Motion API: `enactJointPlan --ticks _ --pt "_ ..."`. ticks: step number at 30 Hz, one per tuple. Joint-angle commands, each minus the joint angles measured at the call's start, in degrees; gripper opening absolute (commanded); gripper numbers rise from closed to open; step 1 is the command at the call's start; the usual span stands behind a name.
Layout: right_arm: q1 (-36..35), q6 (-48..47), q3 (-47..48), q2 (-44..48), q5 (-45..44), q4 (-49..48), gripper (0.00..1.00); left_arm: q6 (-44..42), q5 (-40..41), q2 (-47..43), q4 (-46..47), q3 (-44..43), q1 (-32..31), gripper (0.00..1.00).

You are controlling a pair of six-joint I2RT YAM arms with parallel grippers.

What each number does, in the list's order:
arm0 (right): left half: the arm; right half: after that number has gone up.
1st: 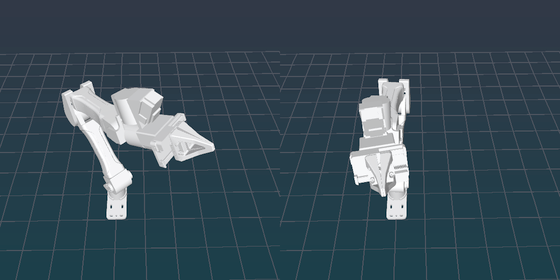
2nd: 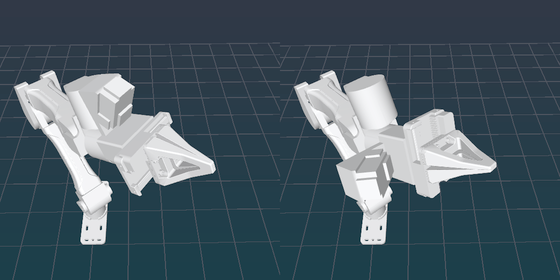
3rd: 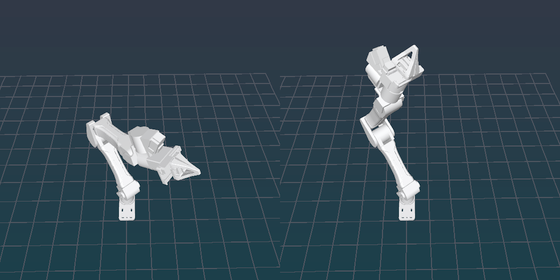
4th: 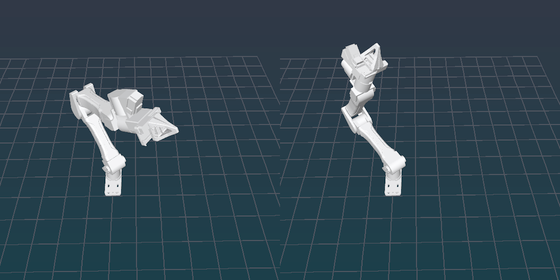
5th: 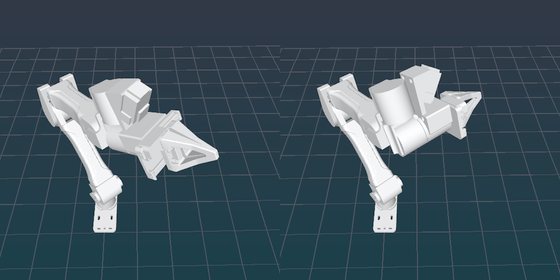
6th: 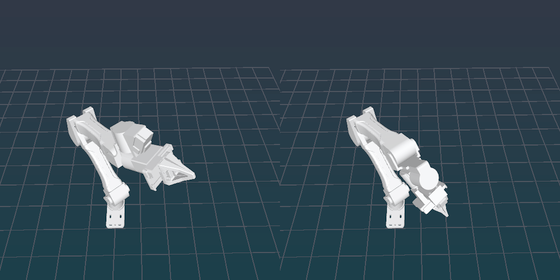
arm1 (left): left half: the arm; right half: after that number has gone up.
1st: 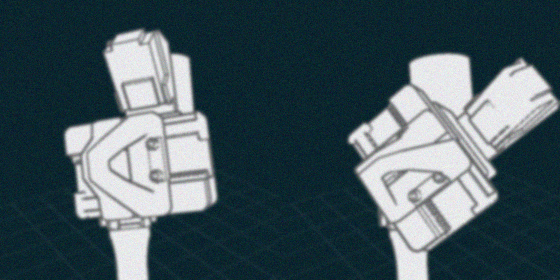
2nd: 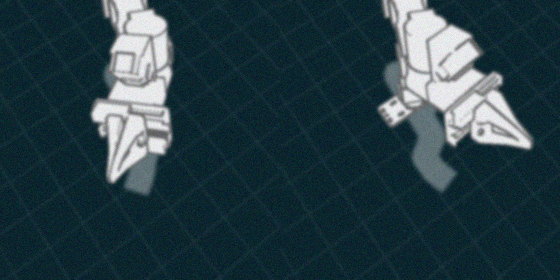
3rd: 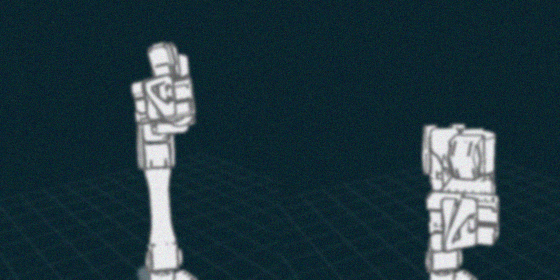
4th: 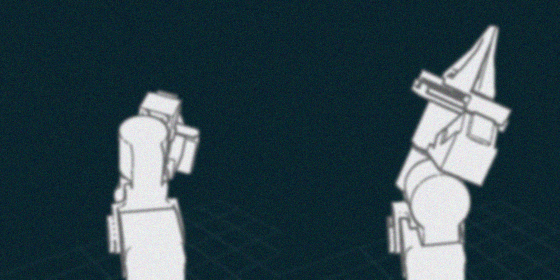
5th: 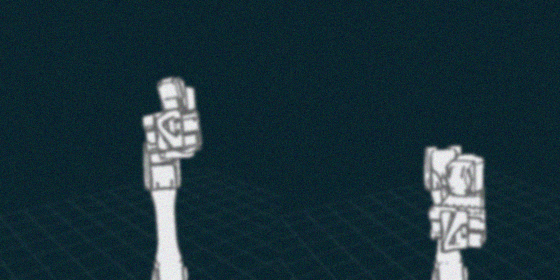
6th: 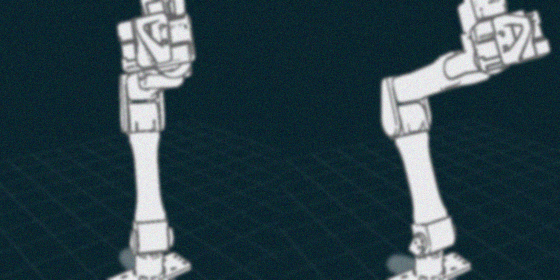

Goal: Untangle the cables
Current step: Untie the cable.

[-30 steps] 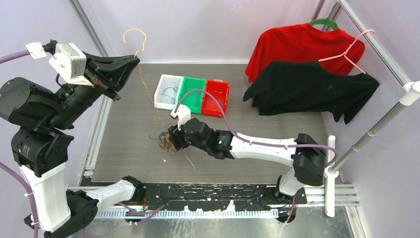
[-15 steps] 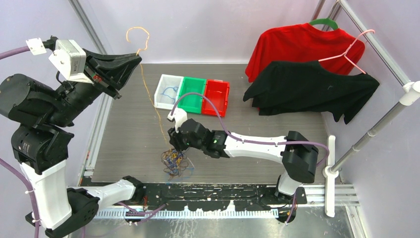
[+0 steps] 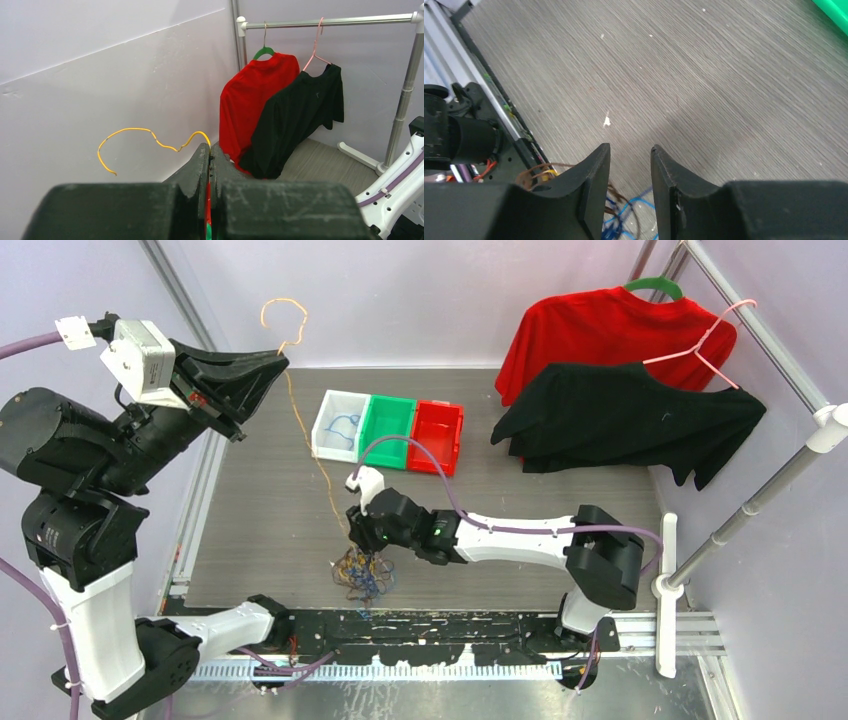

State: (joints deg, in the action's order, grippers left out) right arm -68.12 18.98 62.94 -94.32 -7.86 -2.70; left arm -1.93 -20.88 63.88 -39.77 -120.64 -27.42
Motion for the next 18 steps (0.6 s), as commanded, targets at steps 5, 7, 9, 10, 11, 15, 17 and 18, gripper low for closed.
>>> enactJointPlan --ticks 5,7,9,10,11,15,17,18 --pt "0.97 0.81 -4.7 9.64 -9.72 -0.72 0.66 0.37 -1.13 -0.28 1.46 -1.21 -0.27 0.0" --pt "0.97 0.63 -5.62 11.79 -11.9 -0.89 0.69 0.89 -1.51 -0.4 1.43 -0.78 -0.27 0.0" --pt "0.97 0.36 -6.28 13.11 -10.99 -1.24 0.68 1.34 -1.76 -0.41 1.52 -0.56 -0.26 0.0" --pt "0.97 0.35 -6.63 13.45 -10.81 -1.55 0.68 1.46 -1.92 -0.4 1.52 -0.56 -0.26 0.0" --pt "0.97 0.31 -6.67 13.61 -8.8 -1.62 0.67 1.57 -2.01 -0.34 1.53 -0.54 -0.27 0.0" --pt "0.97 -0.03 -6.83 13.92 -6.95 -1.92 0.62 1.67 -2.05 -0.32 1.49 -0.49 -0.27 0.0" --pt "0.92 -0.19 -6.94 14.22 -4.7 -3.37 0.61 1.57 -2.07 -0.38 1.53 -0.26 -0.27 0.0" --pt "0.84 -0.31 -6.72 14.21 -3.53 -4.19 0.61 1.58 -2.09 -0.39 1.51 -0.11 -0.28 0.0"
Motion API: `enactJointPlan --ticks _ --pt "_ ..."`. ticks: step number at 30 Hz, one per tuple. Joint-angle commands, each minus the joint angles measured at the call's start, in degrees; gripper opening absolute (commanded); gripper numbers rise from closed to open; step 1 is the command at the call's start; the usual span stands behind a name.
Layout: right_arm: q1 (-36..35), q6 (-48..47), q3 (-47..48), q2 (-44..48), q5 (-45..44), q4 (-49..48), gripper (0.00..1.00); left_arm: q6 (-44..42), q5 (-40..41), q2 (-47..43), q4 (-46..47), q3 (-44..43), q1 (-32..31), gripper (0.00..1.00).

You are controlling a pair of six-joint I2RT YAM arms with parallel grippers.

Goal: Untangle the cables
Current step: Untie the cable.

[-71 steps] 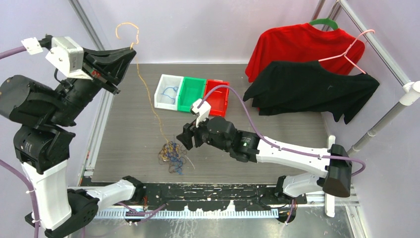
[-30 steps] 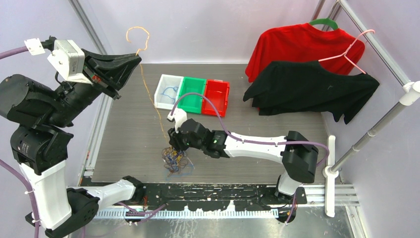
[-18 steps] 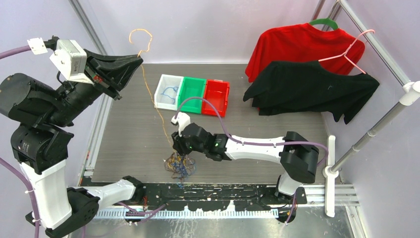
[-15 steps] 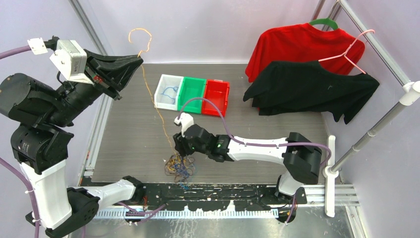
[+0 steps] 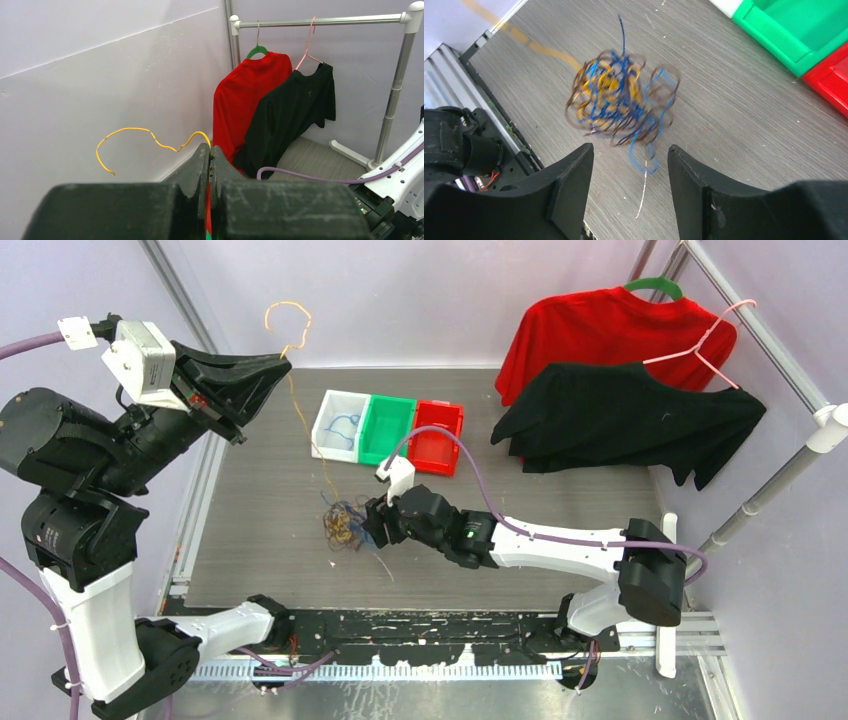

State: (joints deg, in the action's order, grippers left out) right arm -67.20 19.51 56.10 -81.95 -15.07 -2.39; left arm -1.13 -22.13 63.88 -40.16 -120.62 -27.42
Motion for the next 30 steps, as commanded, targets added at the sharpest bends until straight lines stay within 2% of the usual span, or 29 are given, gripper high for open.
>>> enactJointPlan --ticks 1,6,12,16,22,30 --pt "-0.12 -1.01 0.47 1.69 4.66 -5.11 0.62 0.69 -0.81 -0.44 1.93 0.14 -0.27 0.0" --pt "-0.54 -2.09 3.58 -1.02 9.27 -8.07 0.68 0.35 -0.67 -0.68 2.28 1.5 -0.27 0.0" --pt "-0.57 -1.66 9.68 -8.57 7.35 -6.98 0.66 0.33 -0.59 -1.02 2.67 2.25 -0.27 0.0" --pt "-0.61 -2.3 12.29 -12.6 6.19 -4.39 0.58 -0.08 -0.52 -0.55 2.38 0.67 -0.27 0.0" --pt "-0.56 -3.26 10.41 -13.69 3.36 -3.26 0.37 -0.02 -0.82 0.01 2.01 -1.37 -0.3 0.0" --pt "-0.52 -3.55 4.64 -12.32 0.64 -3.93 0.33 -1.88 1.07 0.94 3.62 -5.22 -0.29 0.0"
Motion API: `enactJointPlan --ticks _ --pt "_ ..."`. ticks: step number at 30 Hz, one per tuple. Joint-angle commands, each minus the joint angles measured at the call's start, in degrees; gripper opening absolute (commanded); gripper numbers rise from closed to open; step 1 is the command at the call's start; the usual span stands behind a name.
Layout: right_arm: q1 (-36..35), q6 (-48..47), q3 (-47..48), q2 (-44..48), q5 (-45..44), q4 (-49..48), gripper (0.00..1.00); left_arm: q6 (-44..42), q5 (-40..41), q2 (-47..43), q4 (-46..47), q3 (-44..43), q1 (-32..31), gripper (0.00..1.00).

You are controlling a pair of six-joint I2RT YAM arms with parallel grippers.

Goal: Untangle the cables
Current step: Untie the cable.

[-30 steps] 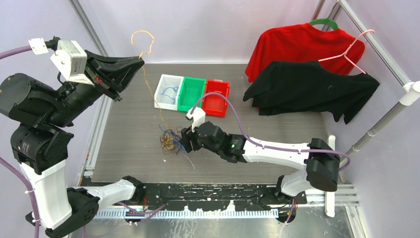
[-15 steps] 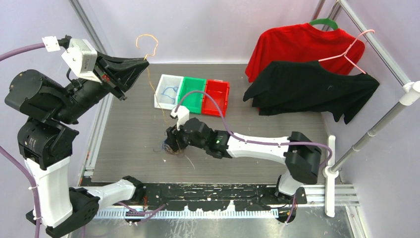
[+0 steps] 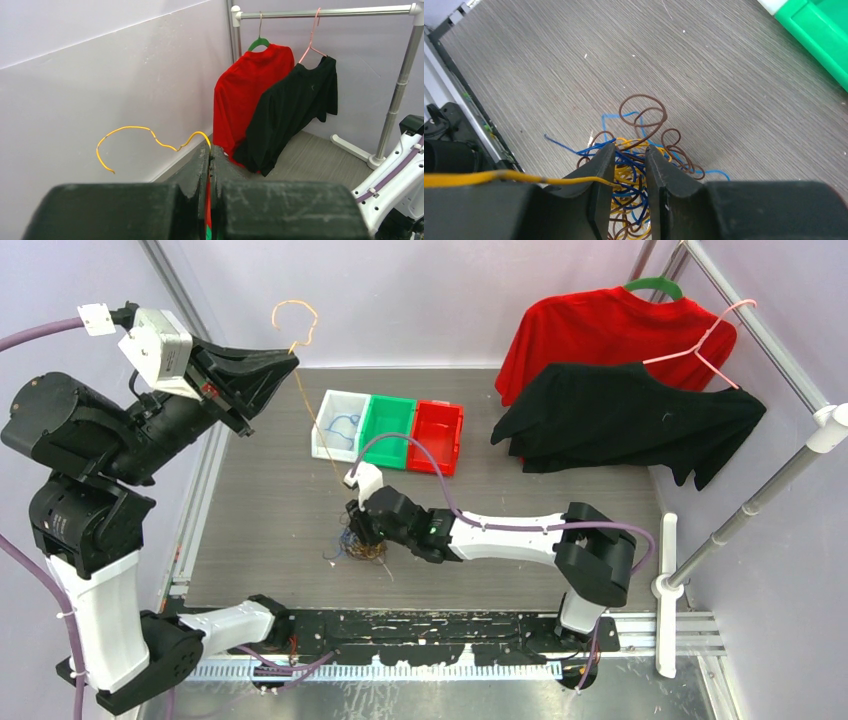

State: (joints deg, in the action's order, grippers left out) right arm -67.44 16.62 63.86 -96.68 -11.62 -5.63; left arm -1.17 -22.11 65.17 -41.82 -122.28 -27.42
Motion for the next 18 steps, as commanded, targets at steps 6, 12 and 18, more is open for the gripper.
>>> enactJointPlan --ticks 6,12,18 --pt "0.36 -0.57 -7.89 4.58 -5.04 -1.67 0.32 -5.03 6.24 -0.07 10.57 -5.88 -0.27 0.0" --pt "0.89 -1.45 -12.09 5.94 -6.0 -1.7 0.33 -10.02 14.55 0.08 19.14 -7.82 -0.28 0.0" --pt "1.64 -0.78 -17.01 7.53 -8.5 -2.72 0.37 -15.99 21.09 0.76 25.64 -10.28 -0.27 0.0"
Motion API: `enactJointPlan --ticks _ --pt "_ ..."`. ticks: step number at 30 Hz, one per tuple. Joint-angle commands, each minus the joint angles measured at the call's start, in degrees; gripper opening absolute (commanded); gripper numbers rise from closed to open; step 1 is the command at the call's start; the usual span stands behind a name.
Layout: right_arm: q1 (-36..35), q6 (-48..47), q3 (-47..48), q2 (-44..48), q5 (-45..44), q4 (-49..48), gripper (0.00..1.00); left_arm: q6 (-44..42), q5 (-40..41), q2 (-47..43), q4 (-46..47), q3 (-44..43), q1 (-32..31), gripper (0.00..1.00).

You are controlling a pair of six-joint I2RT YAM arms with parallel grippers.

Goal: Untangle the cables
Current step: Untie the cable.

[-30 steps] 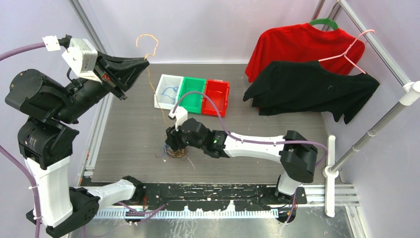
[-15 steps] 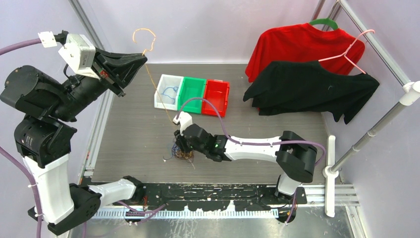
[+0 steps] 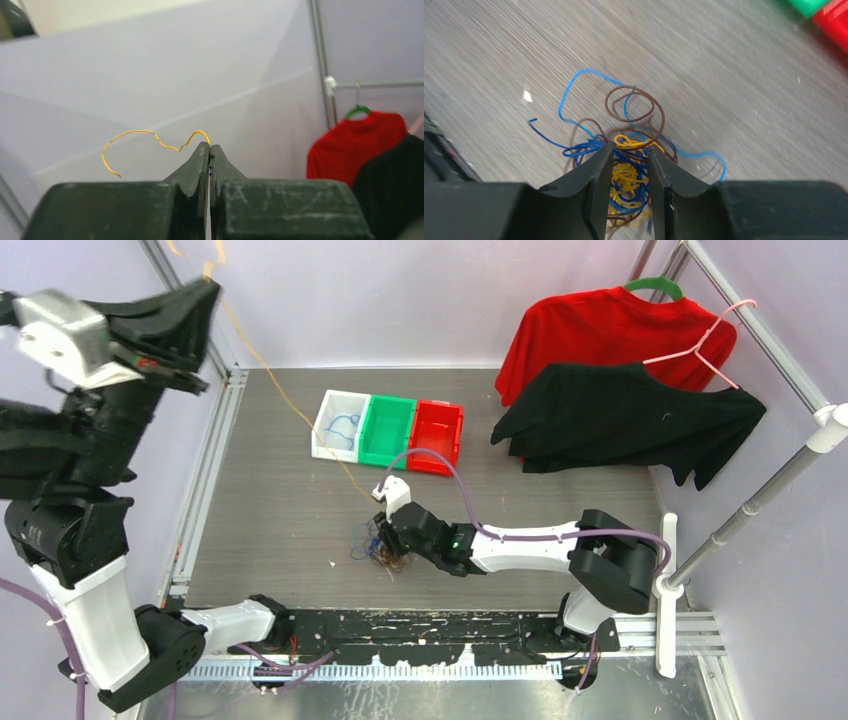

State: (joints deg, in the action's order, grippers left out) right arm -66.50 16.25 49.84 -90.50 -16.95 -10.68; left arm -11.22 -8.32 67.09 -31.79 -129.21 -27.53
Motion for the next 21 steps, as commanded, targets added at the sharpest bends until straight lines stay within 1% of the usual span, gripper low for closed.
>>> enactJointPlan --ticks 1,5,7,9,12,14,17,18,21 --pt "0.82 -0.16 -3.63 1.52 -3.34 2.35 0.37 -6.87 8.2 -1.17 17.06 -3.36 -0.16 0.0" --pt "1.01 0.47 -6.1 2.56 -4.36 1.99 0.39 -10.37 12.19 -0.46 22.86 -4.34 -0.16 0.0" --pt "1.23 0.83 -7.07 3.13 -4.74 1.86 0.4 -11.02 13.4 0.04 23.61 -5.02 -0.17 0.0" --pt "1.41 1.35 -7.58 3.87 -4.93 1.72 0.4 -10.65 13.19 0.21 22.41 -5.16 -0.16 0.0" --pt "1.37 2.05 -6.63 5.57 -4.26 2.56 0.42 -7.87 10.12 -0.27 16.18 -4.12 -0.18 0.0" --pt "1.37 2.26 -4.98 7.46 -3.43 3.82 0.48 -6.06 7.82 -1.54 13.41 -0.9 -0.12 0.0" --pt "1.42 1.72 -1.49 11.31 -1.79 6.28 0.64 -3.23 5.46 -3.48 10.55 4.82 -0.16 0.0" --pt "1.38 1.35 0.1 12.43 -1.77 7.34 0.67 -2.11 4.62 -4.17 9.54 6.71 -0.16 0.0" --pt "1.37 0.25 4.92 15.93 2.72 9.81 0.77 0.87 0.42 -5.88 5.22 12.13 -0.16 0.0"
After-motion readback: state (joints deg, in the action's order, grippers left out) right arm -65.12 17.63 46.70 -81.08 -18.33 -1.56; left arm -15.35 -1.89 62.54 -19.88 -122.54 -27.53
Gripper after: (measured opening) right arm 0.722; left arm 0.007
